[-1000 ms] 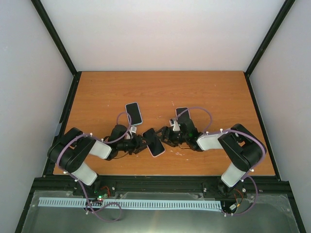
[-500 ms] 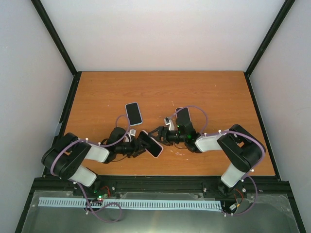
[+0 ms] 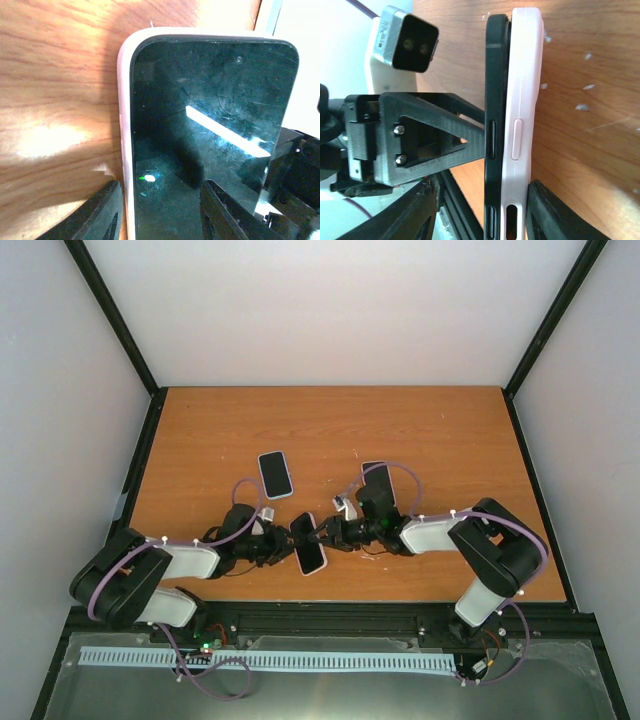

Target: Put the phone into the phone case

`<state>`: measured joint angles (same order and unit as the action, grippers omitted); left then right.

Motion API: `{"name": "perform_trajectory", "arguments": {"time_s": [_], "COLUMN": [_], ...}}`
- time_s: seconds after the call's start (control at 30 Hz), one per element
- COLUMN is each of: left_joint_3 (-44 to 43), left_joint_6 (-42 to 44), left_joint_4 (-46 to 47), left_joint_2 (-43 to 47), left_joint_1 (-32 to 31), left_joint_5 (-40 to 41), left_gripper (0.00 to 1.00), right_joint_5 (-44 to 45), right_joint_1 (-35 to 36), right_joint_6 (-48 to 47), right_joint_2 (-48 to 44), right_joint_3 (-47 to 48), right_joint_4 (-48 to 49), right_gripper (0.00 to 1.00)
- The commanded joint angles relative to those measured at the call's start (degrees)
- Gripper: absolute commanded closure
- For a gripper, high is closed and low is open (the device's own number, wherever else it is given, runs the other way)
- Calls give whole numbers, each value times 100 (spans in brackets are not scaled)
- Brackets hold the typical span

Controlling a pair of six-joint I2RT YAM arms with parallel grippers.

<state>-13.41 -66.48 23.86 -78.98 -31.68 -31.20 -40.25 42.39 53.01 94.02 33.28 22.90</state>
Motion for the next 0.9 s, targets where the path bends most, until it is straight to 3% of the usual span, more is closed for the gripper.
{"name": "perform_trajectory", "arguments": {"time_s": [0.0,0.17,0.27,0.43,0.63,0.8,0.87], "left_joint_3": [-47,-48,-61,-65,-141,-153,-161], "left_joint_6": [196,201,205,205,252,255,250], "left_joint_4": [-410,-460,-487,-489,-675,-708,-694], "left_joint_2": [102,125,120,122,129,104,93], "left_joint_1": [-55,-57,-57,-56,-57,-51,-56], "left_joint_5": [286,313,321,333,379,406,388], "left_gripper": [56,56,56,56,55,55,55], "right_joint_5": [-342,-400,-357,-20,567,708,739], "right_joint_1": [97,242,280,285,287,287,287], "right_joint_6": [278,714,622,460,-102,-164,-128], "right_joint_2": [-21,223,318,180,-151,-89,-62], "right_joint_3": [-51,-122,-65,-119,49,134,143], "right_joint_4": [695,1355,1198,962,-33,-245,-253], "right_gripper": [53,56,59,76,94,95,89]}}
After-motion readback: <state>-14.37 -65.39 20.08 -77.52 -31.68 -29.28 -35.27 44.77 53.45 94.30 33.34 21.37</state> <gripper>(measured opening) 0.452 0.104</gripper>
